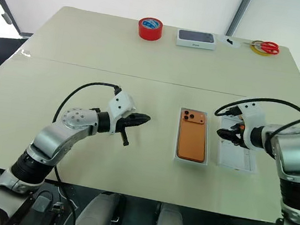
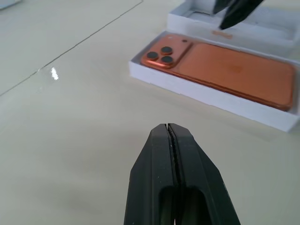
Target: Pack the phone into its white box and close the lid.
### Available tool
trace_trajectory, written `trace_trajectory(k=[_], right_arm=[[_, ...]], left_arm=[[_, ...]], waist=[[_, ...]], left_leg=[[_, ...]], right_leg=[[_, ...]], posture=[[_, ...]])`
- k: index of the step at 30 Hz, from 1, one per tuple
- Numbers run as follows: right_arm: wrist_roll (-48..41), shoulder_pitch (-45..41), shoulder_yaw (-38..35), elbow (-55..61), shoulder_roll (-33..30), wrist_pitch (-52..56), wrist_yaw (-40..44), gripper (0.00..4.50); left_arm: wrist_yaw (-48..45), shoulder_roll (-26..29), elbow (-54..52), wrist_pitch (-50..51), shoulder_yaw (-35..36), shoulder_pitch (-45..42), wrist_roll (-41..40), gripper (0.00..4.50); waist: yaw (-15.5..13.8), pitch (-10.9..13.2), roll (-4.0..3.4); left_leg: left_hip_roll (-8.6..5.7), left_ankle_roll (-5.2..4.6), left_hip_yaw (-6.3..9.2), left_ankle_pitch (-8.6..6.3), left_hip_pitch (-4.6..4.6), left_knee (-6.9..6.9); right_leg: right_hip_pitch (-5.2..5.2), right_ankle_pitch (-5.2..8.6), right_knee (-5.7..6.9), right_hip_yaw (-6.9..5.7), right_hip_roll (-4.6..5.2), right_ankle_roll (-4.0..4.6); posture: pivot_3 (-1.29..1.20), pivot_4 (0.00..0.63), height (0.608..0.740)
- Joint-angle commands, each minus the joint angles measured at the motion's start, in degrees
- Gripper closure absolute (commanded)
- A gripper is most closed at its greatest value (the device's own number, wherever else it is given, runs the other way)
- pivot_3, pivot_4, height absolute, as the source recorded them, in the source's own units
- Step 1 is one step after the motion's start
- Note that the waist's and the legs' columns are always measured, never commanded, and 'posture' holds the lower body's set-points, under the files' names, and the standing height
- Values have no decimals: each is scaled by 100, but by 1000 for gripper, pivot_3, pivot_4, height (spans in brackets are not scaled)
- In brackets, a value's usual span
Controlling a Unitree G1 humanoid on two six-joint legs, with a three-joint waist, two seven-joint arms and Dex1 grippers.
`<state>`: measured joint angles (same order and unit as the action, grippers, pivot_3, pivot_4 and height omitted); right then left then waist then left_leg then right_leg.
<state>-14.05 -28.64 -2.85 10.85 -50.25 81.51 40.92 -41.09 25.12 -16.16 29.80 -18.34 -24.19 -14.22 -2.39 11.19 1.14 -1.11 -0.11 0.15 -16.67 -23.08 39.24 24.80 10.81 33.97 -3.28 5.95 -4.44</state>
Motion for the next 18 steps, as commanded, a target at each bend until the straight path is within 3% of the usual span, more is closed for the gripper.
trace_trajectory(k=[1, 7, 10, 14, 18], right_arm=[[-162, -207, -5, 4, 70, 350, -160, 1720], [-284, -293, 170, -59, 147, 746, -421, 1720], [-378, -289, 247, 3, 112, 860, -474, 2539], [-484, -428, 74, -110, 212, 1081, -632, 4426], [-611, -884, -489, -431, 285, 1099, -808, 4426]], left_arm=[[-209, -40, -309, -312, -7, 57, -60, 4500], [-235, -71, -267, -441, -107, 149, 123, 4500], [-230, -105, -241, -455, -94, 174, 149, 4500], [-216, -123, -198, -479, -66, 192, 186, 4500], [-167, -118, -227, -469, 26, 277, 165, 4500]], waist=[[17, 0, 0], [23, -1, -1], [18, -1, -1], [24, -1, -1], [33, -1, -2]], left_leg=[[-1, -3, -1, -1, -6, 0], [2, -6, -1, -3, -9, 0], [2, -7, 0, -2, -7, 3], [3, -7, 0, -1, -1, 6], [2, -7, -2, -1, -1, 7]], right_leg=[[5, -1, -1, 1, 0, -1], [12, -11, 7, -3, -6, -21], [10, -5, 8, -3, -7, -11], [2, -6, 10, -2, -7, -11], [3, -12, 11, -2, -8, -22]], posture=[[0, 150, 739], [0, 150, 739], [0, 150, 739], [0, 150, 739], [0, 150, 739]])
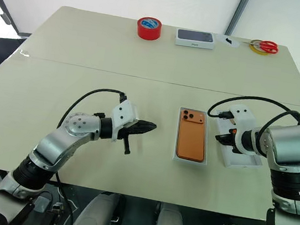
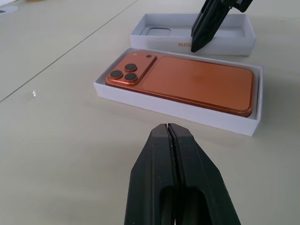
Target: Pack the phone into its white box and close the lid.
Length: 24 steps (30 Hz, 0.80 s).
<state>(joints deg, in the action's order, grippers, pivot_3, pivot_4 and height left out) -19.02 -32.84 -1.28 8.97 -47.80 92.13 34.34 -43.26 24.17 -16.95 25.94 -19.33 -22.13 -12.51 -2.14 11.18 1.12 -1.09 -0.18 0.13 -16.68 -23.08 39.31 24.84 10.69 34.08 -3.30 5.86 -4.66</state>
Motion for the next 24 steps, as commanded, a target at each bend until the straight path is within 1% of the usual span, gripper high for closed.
trace_trajectory(k=[1, 2, 5, 6, 7, 10, 13, 14, 15, 16, 17, 22, 24], right_arm=[[-250, -688, -889, -408, 98, 37, -186, 4426], [-365, -835, -1044, -526, 143, 37, -233, 4426], [-1514, -1384, -1509, -773, 251, 37, -288, 4426], [-2066, -1595, -1645, -924, 309, 37, -437, 4426], [-2827, -1818, -1739, -1135, 391, 37, -666, 4426], [-4992, -2159, -1817, -1807, 629, 37, -1778, 4426], [-6787, -2288, -1712, -2505, 992, 37, -3280, 4426], [-7944, -2063, -1323, -2394, 923, -459, -4109, 4426], [-8723, -1880, -1090, -2296, 1016, -832, -4729, 4426], [-9189, -1688, -950, -2140, 1182, -1123, -5221, 4426], [-9398, -1528, -899, -1960, 1358, -1320, -5540, 4426], [-9398, -812, -1112, -1020, 2363, -1833, -6389, 4426], [-9398, -472, -1120, -616, 2641, -2039, -6688, 4426]], left_arm=[[70, -15, -153, -71, 162, 95, -12, 4500], [81, -9, -155, -64, 188, 110, -15, 4500], [127, 42, -106, -71, 305, 159, -9, 4500], [151, 53, -80, -71, 366, 168, -25, 4500], [203, 46, -12, -88, 471, 160, -45, 4500], [398, -28, 278, -67, 787, 42, -78, 4500], [579, -166, 636, -100, 1048, -191, -109, 4500], [624, -225, 723, -88, 1132, -261, -155, 4500], [647, -275, 798, -81, 1206, -331, -198, 4500], [647, -304, 846, -92, 1246, -378, -211, 4500], [636, -317, 871, -109, 1260, -402, -203, 4500], [577, -366, 971, -217, 1156, -446, -57, 4500], [579, -429, 1011, -247, 1062, -457, -7, 4500]], waist=[[26, 2, -3], [42, 3, -8], [43, 3, -10], [49, 2, -10], [72, 2, -10], [142, 2, -9], [143, 2, -9], [142, 2, -9], [135, 2, -9], [140, 2, -7], [145, 1, -7], [152, 1, -8], [138, 1, -9]], left_leg=[[0, 0, -3, 0, -1, 0], [0, 0, -7, 0, 0, 0], [2, 0, -3, 0, 0, 0], [4, 0, -1, 0, 2, -1], [6, 0, -1, 0, 2, -1], [28, 0, 0, 0, 5, -3], [33, 0, -4, 1, 7, -3], [33, -1, -5, 1, 6, -3], [33, -1, -6, 1, 4, -2], [34, -1, -6, 2, 4, -2], [35, -1, -9, 1, 2, -2], [38, -3, -20, 0, -5, -4], [38, -3, -20, 0, -8, -4]], right_leg=[[2, 0, 0, 2, 0, 0], [3, -1, 1, 4, 0, 1], [5, -3, 4, 3, -6, 0], [5, -3, 5, 2, -11, -1], [4, -3, 5, 2, -17, -2], [3, -6, 7, 2, -24, 0], [1, -8, 7, 2, -26, 4], [1, -10, 7, 2, -26, 6], [1, -11, 6, 2, -26, 6], [1, -11, 8, 2, -25, 6], [1, -11, 6, 2, -25, 5], [6, -16, 14, 5, -25, -4], [10, -17, 14, 5, -26, -5]], posture=[[0, 150, 739], [0, 150, 739], [0, 150, 739], [0, 150, 739], [0, 150, 739], [0, 150, 739], [0, 150, 739], [0, 150, 739], [0, 150, 739], [0, 150, 739], [0, 150, 739], [0, 150, 739], [0, 150, 739]])
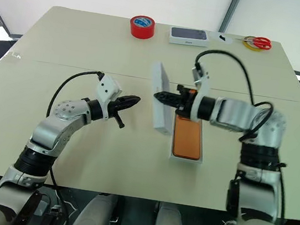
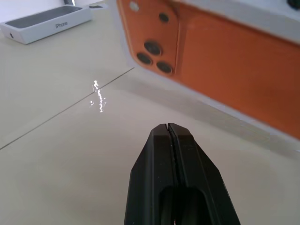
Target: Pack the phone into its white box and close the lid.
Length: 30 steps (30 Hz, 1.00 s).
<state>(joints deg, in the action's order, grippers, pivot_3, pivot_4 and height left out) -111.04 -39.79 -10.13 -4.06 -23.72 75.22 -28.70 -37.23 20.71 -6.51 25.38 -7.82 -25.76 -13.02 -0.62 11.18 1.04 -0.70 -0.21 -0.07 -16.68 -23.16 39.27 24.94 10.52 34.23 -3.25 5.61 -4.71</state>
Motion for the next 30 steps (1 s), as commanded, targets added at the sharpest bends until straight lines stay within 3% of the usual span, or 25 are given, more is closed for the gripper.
trace_trajectory(k=[1, 5, 8, 11, 16, 18, 21, 24, 30], right_arm=[[-196, 399, -213, 885, 319, -436, -497, 4426], [-196, 870, -156, 1165, 115, -491, -601, 4426], [-196, 980, -56, 1132, -500, -320, -310, 3489], [-196, 824, 14, 1070, -1054, -250, -16, 2039], [-132, 271, 419, 1071, -2760, -11, 208, 2039], [469, 151, 467, 1062, -3175, 116, 596, 2039], [1394, 166, 535, 1062, -3485, 132, 1173, 2932], [2717, 296, 816, 1433, -3802, 17, 1985, 4467], [4921, 440, 1598, 2373, -4006, -836, 3412, 4467]], left_arm=[[-25, -125, -9, -198, -141, -107, 62, 4500], [-59, -311, 83, -197, -341, -174, 96, 4500], [-89, -544, 111, -200, -633, -214, 145, 4500], [-80, -736, 179, -219, -827, -261, 215, 4500], [-2, -1102, 422, -211, -1041, -442, 299, 4500], [-7, -1225, 531, -228, -1129, -521, 340, 4500], [2, -1339, 644, -289, -1207, -587, 390, 4500], [4, -1441, 723, -269, -1194, -634, 396, 4500], [301, -1486, 646, 144, -710, -679, 205, 4500]], waist=[[-25, 0, 0], [-5, -1, 0], [-13, -1, -1], [-5, -1, -1], [-13, -1, -6], [-18, -3, -4], [-22, -4, -2], [-22, -4, -3], [-14, -4, -3]], left_leg=[[0, 0, 1, 0, 0, 0], [-2, 0, 2, 0, 0, 4], [-2, 0, -3, 0, 6, 6], [4, 0, -3, 0, 10, 7], [15, 0, -10, 0, 11, 6], [18, -1, -8, 0, 8, 5], [19, -1, -10, 0, 7, 6], [16, -1, -14, 0, 4, 6], [20, -1, -11, 0, 0, 6]], right_leg=[[0, 0, -1, 0, 0, 0], [-4, 0, -5, 0, 0, 0], [-4, 0, -9, 4, 0, 1], [-5, 0, -7, 4, -5, 2], [-1, 1, -7, 6, -14, 3], [0, 1, -12, 5, -16, 3], [-4, 2, -19, 5, -16, 4], [-2, 2, -22, 6, -13, 4], [9, 1, -17, 5, -17, 2]], posture=[[0, 150, 739], [0, 150, 739], [0, 150, 739], [0, 150, 739], [0, 150, 739], [0, 150, 739], [0, 150, 739], [0, 150, 739], [0, 150, 739]])
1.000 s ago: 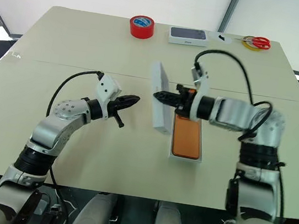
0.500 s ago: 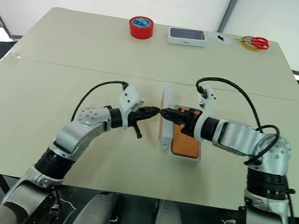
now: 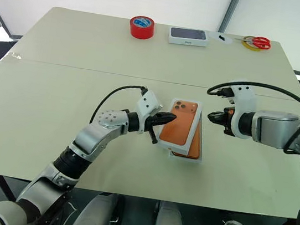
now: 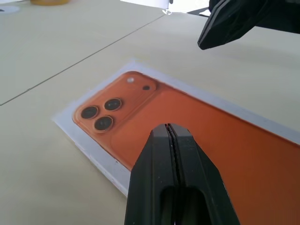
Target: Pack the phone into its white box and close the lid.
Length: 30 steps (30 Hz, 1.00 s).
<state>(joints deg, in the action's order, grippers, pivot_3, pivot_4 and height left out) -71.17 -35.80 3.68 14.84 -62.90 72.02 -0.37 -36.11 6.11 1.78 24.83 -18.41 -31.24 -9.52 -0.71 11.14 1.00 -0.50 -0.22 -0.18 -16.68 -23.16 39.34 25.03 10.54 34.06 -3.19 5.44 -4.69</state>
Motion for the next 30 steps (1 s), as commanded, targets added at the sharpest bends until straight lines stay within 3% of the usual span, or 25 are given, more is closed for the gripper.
trace_trajectory(k=[1, 9, 14, 30], right_arm=[[1217, 74, 346, 538, -72, -594, 730, 4467], [2944, 221, 1031, 578, 319, -1039, 1481, 4467], [3628, 291, 1153, 507, 494, -1108, 1854, 4467], [4211, 648, 626, 933, 605, -691, 2685, 4467]], left_arm=[[246, 0, -190, 324, 434, -153, -161, 4500], [444, 407, 143, 1167, 436, -421, 83, 4500], [120, 504, 165, 1395, -46, -501, 213, 4500], [-447, 100, -258, 1743, -340, -602, -91, 4500]], waist=[[-6, 0, 0], [-9, 0, 0], [-14, 0, 0], [-10, 0, 0]], left_leg=[[1, 0, 2, 0, 0, 0], [-3, 1, 1, 1, -1, 1], [-7, 1, 2, 0, -3, 1], [-7, 2, 3, 1, 0, 3]], right_leg=[[0, 0, 1, -1, -2, 0], [-1, -1, 1, -1, 0, 0], [0, 0, 0, -1, 2, 0], [-1, -1, 6, -1, 5, 1]], posture=[[0, 150, 739], [0, 150, 739], [0, 150, 739], [0, 150, 739]])
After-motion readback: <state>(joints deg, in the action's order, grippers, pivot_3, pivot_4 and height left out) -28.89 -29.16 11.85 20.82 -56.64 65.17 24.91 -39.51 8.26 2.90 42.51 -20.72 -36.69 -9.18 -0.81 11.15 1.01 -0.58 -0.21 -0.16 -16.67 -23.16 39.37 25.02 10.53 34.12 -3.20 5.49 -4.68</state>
